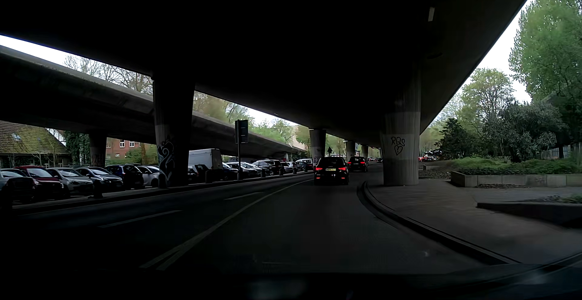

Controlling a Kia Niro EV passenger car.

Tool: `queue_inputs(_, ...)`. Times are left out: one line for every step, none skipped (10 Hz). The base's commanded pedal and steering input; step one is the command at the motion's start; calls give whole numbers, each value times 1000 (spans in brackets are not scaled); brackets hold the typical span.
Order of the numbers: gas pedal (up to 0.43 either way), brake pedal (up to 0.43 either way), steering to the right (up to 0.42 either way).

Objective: Follow the waypoints while adhering to traffic rules and regulations

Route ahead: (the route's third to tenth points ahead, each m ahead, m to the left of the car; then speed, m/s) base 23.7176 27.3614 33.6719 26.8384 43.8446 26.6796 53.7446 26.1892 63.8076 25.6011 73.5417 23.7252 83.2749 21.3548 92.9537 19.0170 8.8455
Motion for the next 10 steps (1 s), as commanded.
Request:
queue_inputs(169,0,14)
queue_inputs(169,0,20)
queue_inputs(169,0,24)
queue_inputs(169,0,26)
queue_inputs(169,0,28)
queue_inputs(169,0,31)
queue_inputs(169,0,33)
queue_inputs(169,0,34)
queue_inputs(169,0,39)
queue_inputs(169,0,41)
